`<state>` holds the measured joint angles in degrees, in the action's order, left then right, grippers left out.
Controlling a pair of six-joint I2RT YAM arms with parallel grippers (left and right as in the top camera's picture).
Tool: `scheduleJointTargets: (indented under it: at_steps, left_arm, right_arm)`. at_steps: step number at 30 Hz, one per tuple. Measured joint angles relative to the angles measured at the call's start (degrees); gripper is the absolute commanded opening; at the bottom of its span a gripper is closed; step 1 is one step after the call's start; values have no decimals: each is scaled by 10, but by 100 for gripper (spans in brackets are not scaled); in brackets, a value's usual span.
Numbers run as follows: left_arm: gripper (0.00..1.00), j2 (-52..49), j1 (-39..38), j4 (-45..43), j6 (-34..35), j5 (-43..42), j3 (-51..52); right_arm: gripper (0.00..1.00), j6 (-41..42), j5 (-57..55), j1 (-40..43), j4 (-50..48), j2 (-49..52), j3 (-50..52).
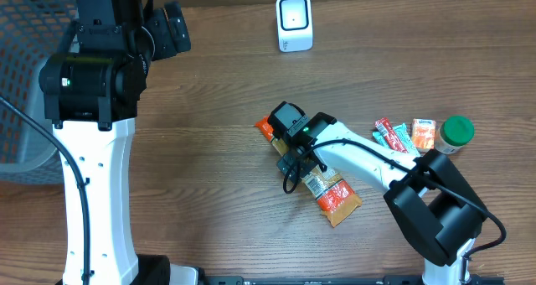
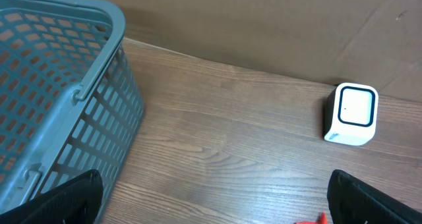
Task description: Scan the item barcode
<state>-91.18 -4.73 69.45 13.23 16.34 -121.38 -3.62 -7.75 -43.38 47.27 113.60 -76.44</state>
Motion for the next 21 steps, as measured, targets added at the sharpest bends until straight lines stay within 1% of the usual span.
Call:
scheduleJointTargets:
  at_steps: [1,2,3,4,7,13,17,19,21]
  left_arm:
    - [100,0,0,0,0,0,0]
    - [100,0,0,0,0,0,0]
    - [100,0,0,0,0,0,0]
    - [100,0,0,0,0,0,0]
    - [100,0,0,0,0,0,0]
    - [100,0,0,0,0,0,0]
    - [100,0,0,0,0,0,0]
    - [100,0,0,0,0,0,0]
    - [100,0,0,0,0,0,0]
  right_arm:
    - [100,1,4,2,-2,0,0]
    - [97,1,8,3,-3,0,0]
    - [92,0,11,3,-6,0,1]
    - [84,0,14,3,-8,0,3]
    - [73,3,21,2,-18,0,11]
    - [60,4,24,3,-20,0,12]
    - [59,4,24,3,-21,-2,12]
    - [72,5,24,3,-22,-2,12]
    - [77,7,24,3,-26,-2,14]
